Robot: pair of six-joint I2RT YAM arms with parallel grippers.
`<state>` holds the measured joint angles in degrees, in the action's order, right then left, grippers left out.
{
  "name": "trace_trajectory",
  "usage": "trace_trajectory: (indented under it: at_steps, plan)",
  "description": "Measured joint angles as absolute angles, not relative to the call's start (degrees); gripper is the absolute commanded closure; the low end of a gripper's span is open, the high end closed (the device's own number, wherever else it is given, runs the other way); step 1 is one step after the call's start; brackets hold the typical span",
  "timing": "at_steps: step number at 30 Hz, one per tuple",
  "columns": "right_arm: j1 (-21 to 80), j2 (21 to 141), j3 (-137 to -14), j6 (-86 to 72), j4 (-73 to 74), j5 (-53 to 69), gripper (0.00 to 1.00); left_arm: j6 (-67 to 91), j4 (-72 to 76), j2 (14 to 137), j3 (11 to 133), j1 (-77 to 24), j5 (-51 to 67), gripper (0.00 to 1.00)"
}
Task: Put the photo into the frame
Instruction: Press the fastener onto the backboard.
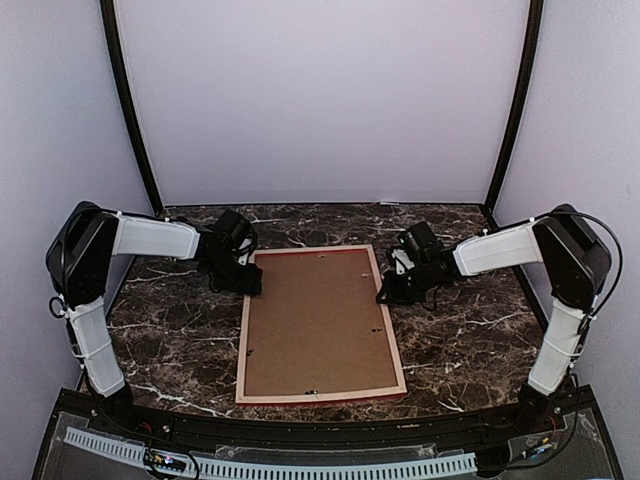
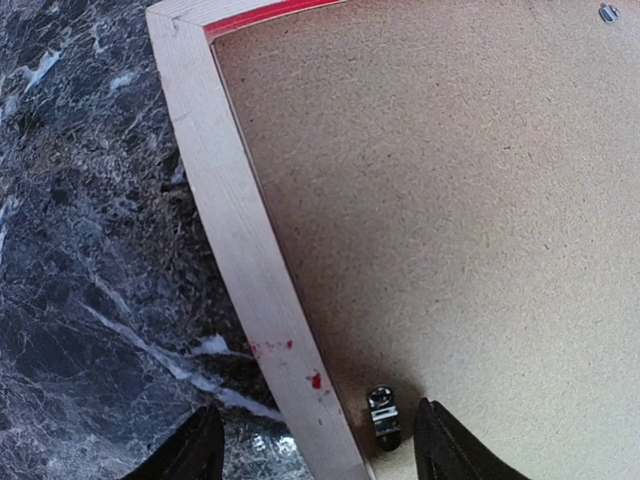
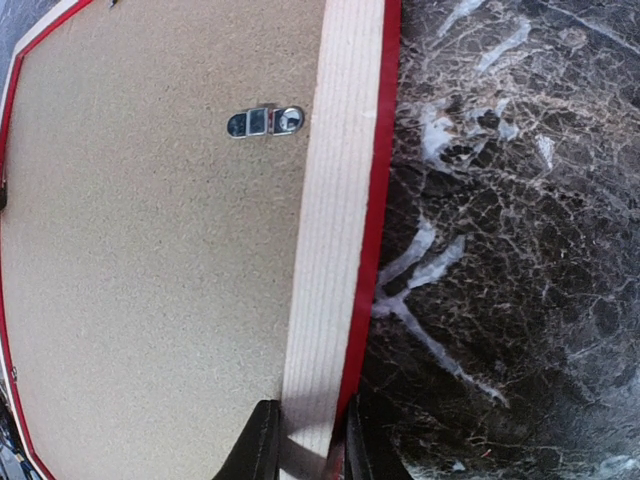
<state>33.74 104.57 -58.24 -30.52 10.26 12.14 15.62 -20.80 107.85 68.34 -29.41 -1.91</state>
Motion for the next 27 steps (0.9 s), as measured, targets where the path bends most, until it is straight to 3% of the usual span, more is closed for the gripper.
trace_trajectory:
  at_steps: [27]
  plan:
    - [33.7, 104.6, -58.2, -30.5, 10.3, 12.4, 0.86, 20.9, -13.3, 106.4, 62.8, -27.7, 5.7, 0.59]
